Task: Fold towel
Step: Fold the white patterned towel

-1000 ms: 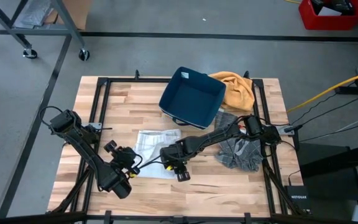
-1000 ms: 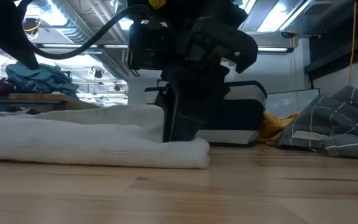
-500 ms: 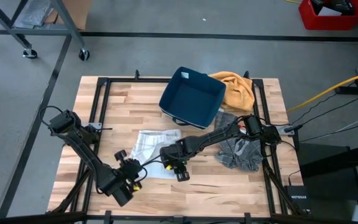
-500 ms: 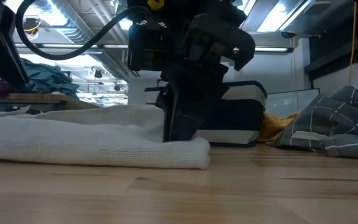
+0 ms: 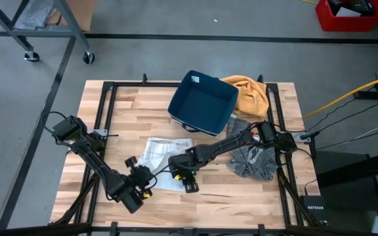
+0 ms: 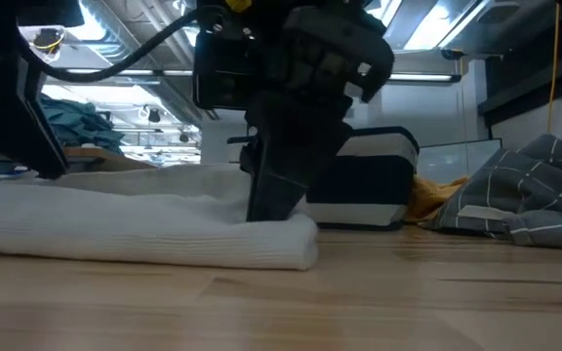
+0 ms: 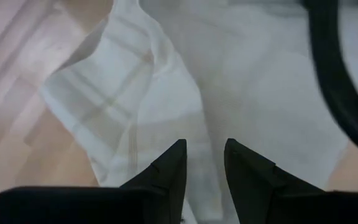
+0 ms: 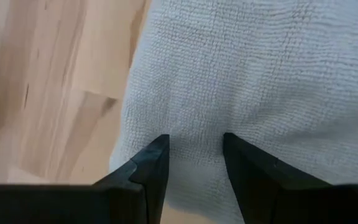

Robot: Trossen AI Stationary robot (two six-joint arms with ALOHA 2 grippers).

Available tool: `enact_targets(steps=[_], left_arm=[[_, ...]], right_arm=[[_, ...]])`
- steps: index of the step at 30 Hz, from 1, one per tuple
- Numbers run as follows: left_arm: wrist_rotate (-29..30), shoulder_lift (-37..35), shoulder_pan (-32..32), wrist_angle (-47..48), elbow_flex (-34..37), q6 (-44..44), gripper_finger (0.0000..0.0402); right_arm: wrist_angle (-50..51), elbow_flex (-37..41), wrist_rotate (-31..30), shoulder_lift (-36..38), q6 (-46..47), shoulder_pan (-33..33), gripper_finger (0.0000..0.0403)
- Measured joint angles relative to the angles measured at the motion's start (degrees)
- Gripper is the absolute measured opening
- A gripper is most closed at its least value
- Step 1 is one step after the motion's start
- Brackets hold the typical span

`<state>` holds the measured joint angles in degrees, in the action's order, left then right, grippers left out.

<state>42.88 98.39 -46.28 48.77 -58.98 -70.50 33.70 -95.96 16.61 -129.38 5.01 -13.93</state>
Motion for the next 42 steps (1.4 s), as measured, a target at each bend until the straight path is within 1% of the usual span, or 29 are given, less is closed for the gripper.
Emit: enact_targets(steps=[4, 13, 16, 22, 24, 32, 37, 42], left_arm=[[0.01, 0.02, 1.36, -0.01, 0.56, 0.43, 0.0099], [-0.05, 0.04, 4.11, 0.22, 0.56, 6.15, 0.0097], [0.68, 0.04, 4.89, 1.05, 0.56, 7.74, 0.0077], [6.95, 0.04, 7.23, 4.32, 0.56, 9.49, 0.0012], [8.37, 0.04, 8.57, 5.58, 0.56, 10.51, 0.0006], [13.30, 0.04, 16.23, 8.05, 0.58, 15.23, 0.0040], [13.26, 0.04, 19.62, 8.94, 0.58, 16.35, 0.0076], [12.02, 0.00, 20.20, 13.98, 0.45, 14.06, 0.0125]], right_arm=[[-1.75, 0.07, 0.00, -0.04, 0.98, -0.02, 0.0159], [-3.55, 0.07, -0.36, -0.11, 2.36, 0.00, 0.0159], [-3.59, 0.07, 0.37, -0.11, 2.36, 0.01, 0.0159], [-3.61, 0.07, 1.10, -0.11, 2.34, 0.02, 0.0159], [-3.61, 0.06, 1.28, -0.11, 2.32, 0.03, 0.0159], [-3.68, 0.02, 2.07, -0.11, 2.33, 0.02, 0.0159], [-3.63, 0.00, 2.31, -0.11, 2.48, 0.02, 0.0159], [-3.57, -0.04, 2.37, -0.11, 2.50, 0.06, 0.0159]])
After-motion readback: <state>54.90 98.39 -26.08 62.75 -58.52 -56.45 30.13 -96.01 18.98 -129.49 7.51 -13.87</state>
